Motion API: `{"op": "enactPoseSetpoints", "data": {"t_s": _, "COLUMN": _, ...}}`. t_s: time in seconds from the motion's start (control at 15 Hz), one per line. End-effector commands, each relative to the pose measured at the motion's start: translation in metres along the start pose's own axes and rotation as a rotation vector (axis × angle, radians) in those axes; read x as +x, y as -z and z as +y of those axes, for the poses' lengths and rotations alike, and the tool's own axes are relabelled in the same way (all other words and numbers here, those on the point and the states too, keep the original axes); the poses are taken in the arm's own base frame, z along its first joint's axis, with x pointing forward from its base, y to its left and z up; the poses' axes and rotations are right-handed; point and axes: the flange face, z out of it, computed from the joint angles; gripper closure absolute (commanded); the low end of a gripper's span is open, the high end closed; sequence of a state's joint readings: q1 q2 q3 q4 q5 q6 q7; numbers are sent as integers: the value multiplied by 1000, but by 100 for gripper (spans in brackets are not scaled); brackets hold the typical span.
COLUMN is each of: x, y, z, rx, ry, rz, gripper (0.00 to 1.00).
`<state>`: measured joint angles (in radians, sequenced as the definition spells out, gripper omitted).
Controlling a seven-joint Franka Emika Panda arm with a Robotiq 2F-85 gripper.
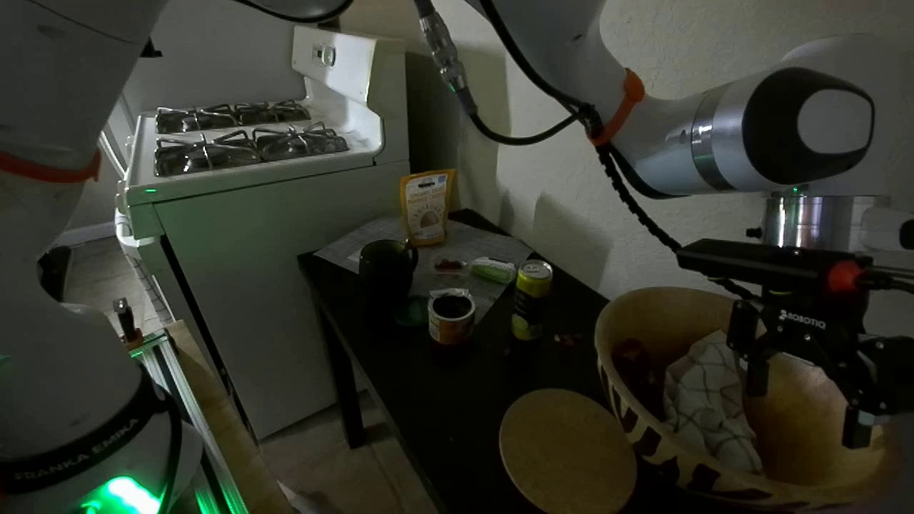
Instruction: Pick up the checked white tea towel and put it on the brown coaster
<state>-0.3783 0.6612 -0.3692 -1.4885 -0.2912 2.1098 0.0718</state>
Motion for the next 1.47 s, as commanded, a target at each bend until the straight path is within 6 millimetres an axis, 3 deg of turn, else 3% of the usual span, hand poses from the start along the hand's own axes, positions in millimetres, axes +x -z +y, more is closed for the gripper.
{"op": "enactPoseSetpoints", "data": {"t_s": 0.0, "x": 0, "y": 3, "z": -1, "rx": 67, "ry": 60, "rz": 40, "gripper": 0}}
{"op": "enactPoseSetpoints", "data": {"t_s": 0.27, "x": -7, "y": -7, "z": -7, "rx": 200, "ry": 195, "rz": 114, "gripper": 0}}
{"op": "enactPoseSetpoints", "data": {"t_s": 0.6, "x": -18, "y": -34, "z": -17, "rx": 411, "ry": 282, "rz": 203, "gripper": 0}}
{"op": "enactPoseSetpoints", "data": {"t_s": 0.87, "x": -29, "y": -32, "z": -32, "rx": 550, "ry": 381, "rz": 254, "gripper": 0}}
{"op": "enactPoseSetpoints", "data": {"t_s": 1.4, "x": -30, "y": -77, "z": -77, "rx": 377, "ry": 363, "rz": 150, "gripper": 0}}
